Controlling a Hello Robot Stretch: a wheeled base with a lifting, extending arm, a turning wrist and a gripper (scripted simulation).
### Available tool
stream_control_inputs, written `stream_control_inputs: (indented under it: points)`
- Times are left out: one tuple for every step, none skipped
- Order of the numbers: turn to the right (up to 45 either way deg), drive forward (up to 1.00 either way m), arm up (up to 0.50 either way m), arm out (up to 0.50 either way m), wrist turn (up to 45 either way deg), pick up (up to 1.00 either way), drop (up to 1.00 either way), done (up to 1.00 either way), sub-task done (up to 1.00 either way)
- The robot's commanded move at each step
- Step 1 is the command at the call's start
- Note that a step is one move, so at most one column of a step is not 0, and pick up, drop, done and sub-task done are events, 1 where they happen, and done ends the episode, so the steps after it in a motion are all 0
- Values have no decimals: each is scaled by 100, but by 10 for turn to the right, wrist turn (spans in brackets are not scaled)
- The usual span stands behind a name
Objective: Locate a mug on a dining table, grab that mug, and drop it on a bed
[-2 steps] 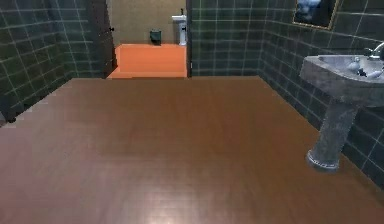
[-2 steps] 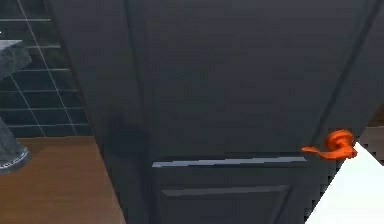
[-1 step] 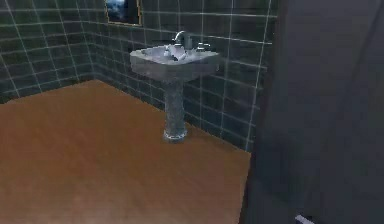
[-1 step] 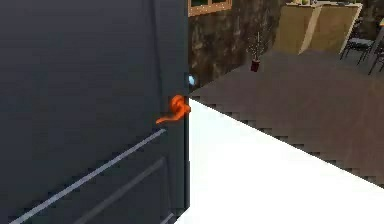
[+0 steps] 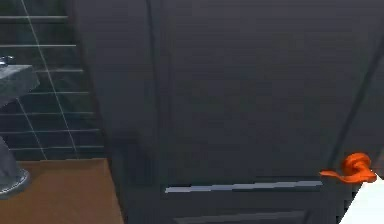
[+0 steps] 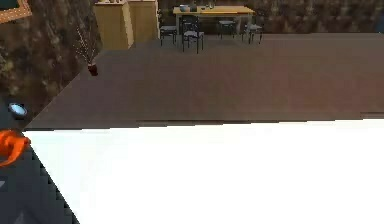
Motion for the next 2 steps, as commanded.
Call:
stream_control_inputs:
  points:
    - [450, 0, 0, 0, 0, 0, 0, 0, 0]
    - [390, 0, 0, 0, 0, 0, 0, 0, 0]
